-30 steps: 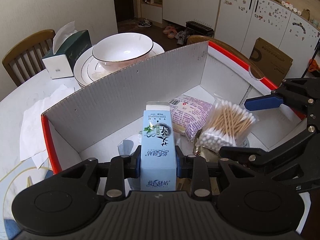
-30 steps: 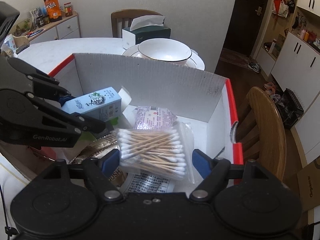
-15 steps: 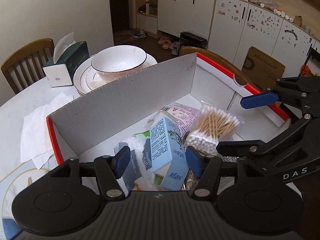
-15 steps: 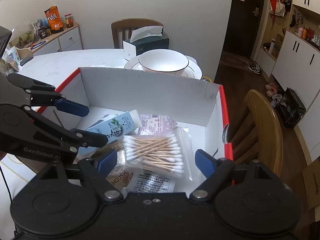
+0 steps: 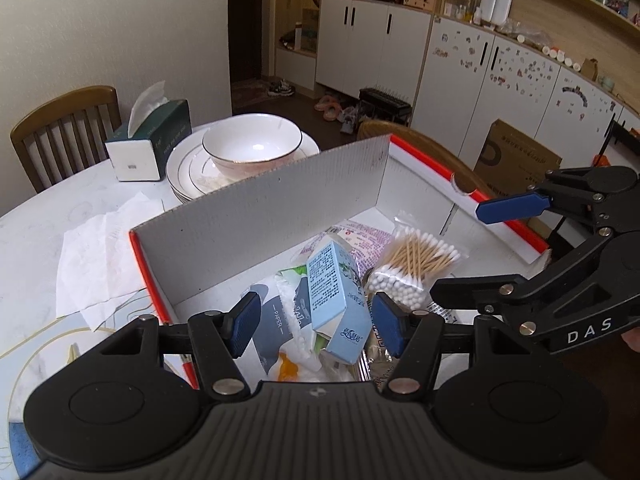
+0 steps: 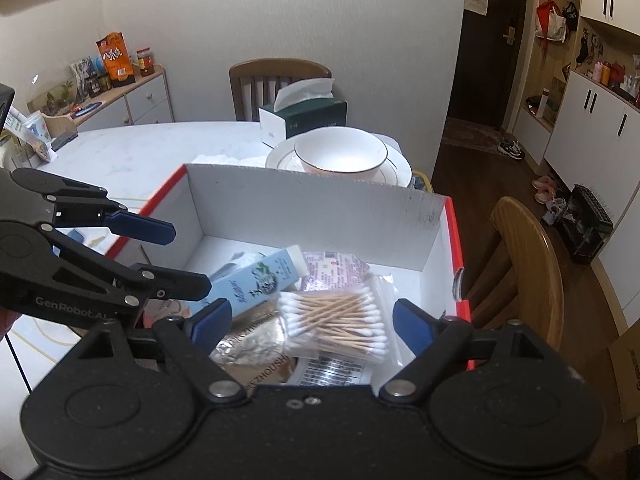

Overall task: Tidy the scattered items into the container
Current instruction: 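Open both tools to release the carton and cotton-swab pack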

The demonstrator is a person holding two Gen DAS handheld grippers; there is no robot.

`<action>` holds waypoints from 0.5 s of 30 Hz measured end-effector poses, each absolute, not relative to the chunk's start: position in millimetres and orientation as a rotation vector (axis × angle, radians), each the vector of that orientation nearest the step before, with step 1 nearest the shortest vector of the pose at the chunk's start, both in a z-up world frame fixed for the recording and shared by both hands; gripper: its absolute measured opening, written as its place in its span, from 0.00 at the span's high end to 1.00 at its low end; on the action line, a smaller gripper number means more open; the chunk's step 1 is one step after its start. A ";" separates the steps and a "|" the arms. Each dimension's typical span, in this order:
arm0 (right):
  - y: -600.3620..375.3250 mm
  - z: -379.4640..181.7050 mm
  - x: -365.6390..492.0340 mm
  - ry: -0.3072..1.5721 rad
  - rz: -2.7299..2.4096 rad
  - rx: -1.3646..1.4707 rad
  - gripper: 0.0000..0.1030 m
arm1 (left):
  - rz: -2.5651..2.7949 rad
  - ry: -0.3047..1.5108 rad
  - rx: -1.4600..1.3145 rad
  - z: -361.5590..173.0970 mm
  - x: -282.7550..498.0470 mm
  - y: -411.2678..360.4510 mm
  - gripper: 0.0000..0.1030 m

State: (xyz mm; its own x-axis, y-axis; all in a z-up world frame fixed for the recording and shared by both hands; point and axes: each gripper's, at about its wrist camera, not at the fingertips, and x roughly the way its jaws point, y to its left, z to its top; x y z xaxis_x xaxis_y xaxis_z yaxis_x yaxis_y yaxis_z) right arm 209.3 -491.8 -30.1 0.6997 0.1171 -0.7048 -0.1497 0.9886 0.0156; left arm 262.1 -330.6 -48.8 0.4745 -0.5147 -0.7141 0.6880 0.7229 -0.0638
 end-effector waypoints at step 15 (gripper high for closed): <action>-458.0 -13.7 187.1 0.731 0.097 -0.017 0.06 | -0.771 0.713 0.176 -24.4 238.0 -286.0 0.37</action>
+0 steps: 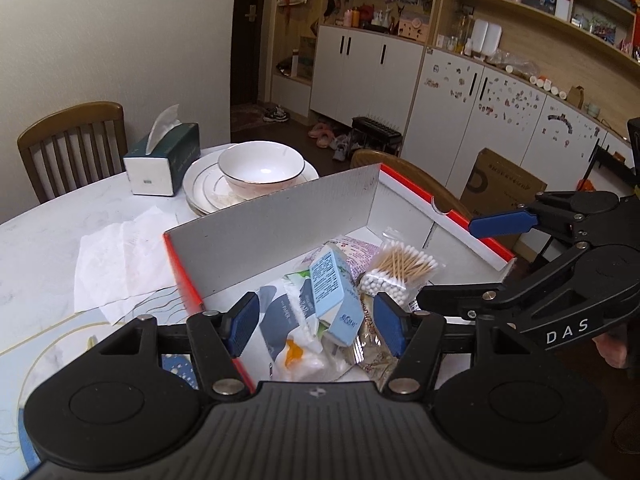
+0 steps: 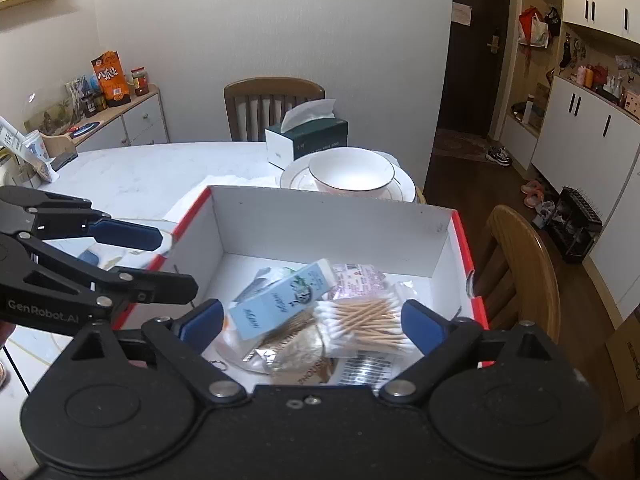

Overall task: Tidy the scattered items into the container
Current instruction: 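Open both tools to release the carton and cotton-swab pack, then move both tools back toward the bunny toy and pink sponge on the table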

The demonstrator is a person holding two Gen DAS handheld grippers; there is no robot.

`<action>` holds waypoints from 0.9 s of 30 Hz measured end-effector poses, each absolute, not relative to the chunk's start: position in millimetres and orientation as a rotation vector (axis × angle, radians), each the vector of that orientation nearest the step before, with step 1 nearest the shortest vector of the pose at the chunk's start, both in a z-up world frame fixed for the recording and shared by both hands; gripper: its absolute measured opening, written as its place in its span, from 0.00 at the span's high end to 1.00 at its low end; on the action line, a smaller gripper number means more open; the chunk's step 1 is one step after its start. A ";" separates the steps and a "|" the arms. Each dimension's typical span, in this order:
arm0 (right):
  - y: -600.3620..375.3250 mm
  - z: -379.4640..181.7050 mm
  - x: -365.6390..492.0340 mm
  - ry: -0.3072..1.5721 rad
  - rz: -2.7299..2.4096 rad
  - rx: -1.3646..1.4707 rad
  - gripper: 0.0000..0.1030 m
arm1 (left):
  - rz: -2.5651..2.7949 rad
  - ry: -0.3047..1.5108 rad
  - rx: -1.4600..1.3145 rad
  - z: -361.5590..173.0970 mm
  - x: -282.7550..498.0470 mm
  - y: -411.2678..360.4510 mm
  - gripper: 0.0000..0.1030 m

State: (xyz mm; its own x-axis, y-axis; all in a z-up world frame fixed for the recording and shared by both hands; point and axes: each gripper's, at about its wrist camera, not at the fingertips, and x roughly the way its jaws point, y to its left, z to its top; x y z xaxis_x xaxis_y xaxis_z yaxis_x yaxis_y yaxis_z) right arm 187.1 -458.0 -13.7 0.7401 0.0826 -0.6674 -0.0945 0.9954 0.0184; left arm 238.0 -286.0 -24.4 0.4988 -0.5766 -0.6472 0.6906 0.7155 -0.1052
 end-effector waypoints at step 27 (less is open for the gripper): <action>-351.0 -3.1 153.2 0.702 0.094 0.023 0.03 | -0.718 0.670 0.091 -17.3 202.1 -140.0 0.03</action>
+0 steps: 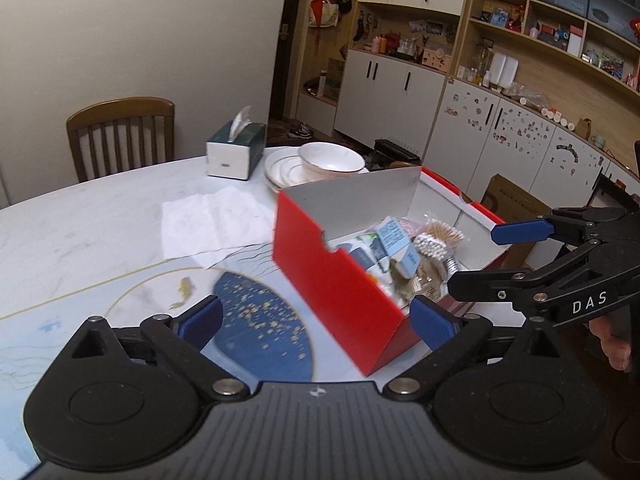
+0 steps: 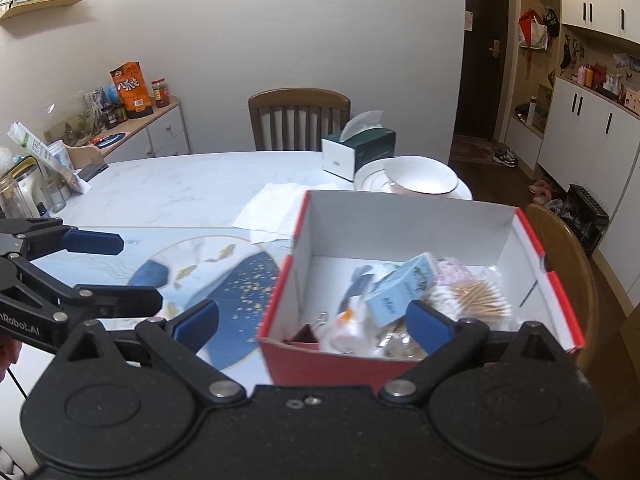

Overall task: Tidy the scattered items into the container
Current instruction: 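Move both tools back toward the bunny toy and pink sponge on the table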

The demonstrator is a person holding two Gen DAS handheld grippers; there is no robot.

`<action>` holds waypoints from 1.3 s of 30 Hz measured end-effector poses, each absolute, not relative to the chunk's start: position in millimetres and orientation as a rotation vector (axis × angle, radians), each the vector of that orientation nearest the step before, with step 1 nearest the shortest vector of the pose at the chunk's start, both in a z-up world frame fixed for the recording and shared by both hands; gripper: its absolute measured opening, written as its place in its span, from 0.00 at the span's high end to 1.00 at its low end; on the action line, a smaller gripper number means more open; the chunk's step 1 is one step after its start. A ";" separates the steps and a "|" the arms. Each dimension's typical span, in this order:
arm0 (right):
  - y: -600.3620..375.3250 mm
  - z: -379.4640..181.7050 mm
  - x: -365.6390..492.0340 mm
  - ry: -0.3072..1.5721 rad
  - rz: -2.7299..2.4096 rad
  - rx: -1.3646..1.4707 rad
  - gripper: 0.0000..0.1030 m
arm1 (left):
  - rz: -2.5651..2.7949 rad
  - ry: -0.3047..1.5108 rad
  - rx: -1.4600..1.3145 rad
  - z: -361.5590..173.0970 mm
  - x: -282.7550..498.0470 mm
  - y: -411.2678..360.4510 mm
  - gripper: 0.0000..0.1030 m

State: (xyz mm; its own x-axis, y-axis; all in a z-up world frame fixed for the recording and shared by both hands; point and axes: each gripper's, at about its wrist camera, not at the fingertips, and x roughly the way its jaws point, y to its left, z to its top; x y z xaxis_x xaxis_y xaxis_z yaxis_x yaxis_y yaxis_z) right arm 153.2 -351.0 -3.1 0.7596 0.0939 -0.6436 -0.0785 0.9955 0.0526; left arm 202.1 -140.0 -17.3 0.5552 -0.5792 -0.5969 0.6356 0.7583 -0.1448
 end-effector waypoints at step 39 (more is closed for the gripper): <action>-182.2 -73.7 176.6 0.774 0.029 -0.034 0.03 | -0.680 0.729 0.151 -91.6 132.3 23.7 0.03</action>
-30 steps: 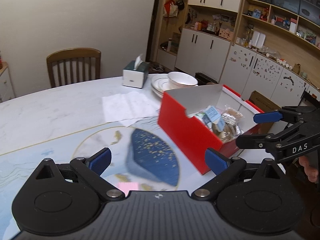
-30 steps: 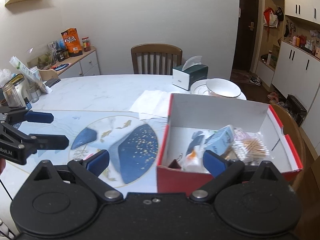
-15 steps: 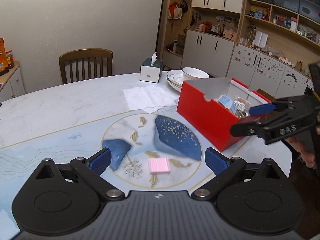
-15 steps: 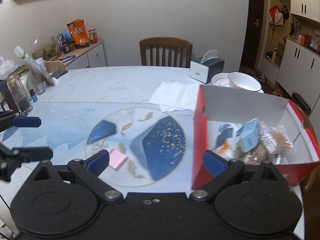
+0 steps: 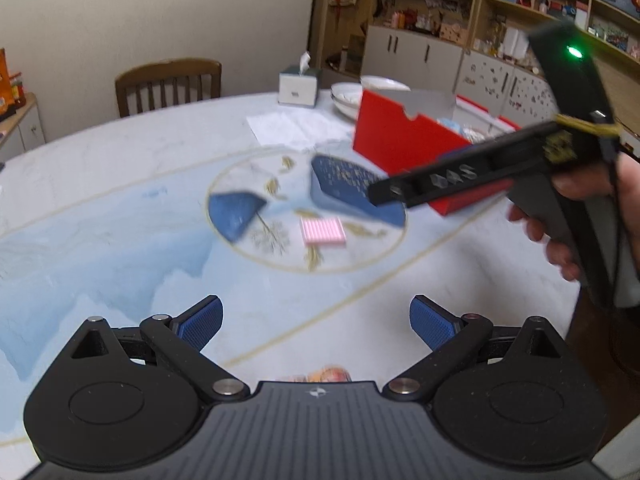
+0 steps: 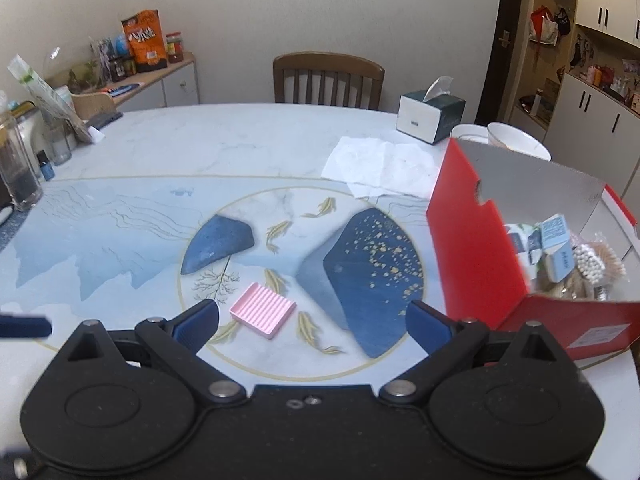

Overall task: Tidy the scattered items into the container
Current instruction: 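Move both tools back toward the bunny toy and pink sponge on the table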

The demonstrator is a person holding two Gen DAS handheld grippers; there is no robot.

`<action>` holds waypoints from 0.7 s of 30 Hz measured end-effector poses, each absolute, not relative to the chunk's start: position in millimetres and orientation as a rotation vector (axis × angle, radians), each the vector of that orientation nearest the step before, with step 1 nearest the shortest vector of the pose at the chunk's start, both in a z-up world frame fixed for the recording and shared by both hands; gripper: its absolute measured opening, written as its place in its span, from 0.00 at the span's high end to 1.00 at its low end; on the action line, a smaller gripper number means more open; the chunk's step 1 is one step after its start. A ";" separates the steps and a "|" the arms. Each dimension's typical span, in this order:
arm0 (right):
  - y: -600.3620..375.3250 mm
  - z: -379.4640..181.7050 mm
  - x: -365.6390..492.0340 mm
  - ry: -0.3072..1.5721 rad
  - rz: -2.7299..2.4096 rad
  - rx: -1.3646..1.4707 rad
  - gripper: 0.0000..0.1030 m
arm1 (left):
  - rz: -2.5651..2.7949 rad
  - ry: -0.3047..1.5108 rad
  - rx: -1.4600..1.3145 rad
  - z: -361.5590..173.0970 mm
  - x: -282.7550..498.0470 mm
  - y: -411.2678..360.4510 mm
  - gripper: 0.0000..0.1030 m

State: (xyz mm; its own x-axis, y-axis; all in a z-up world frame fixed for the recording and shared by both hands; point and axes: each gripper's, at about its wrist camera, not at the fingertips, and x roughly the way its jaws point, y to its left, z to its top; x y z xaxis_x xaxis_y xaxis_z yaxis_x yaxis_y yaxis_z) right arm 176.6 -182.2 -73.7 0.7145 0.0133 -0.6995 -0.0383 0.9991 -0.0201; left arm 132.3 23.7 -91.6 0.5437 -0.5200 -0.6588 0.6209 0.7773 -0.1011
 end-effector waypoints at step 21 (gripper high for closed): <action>-139.0 -128.2 217.3 0.848 -0.071 -0.032 0.12 | -0.633 0.762 0.187 -126.0 118.9 26.3 0.03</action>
State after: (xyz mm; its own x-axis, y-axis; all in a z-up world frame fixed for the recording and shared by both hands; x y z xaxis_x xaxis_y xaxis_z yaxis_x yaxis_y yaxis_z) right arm 217.3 -139.0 -128.2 0.6595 -0.0756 -0.7479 0.0501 0.9971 -0.0566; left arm 118.9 26.3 -126.0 0.5490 -0.4661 -0.6938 0.5966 0.7999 -0.0652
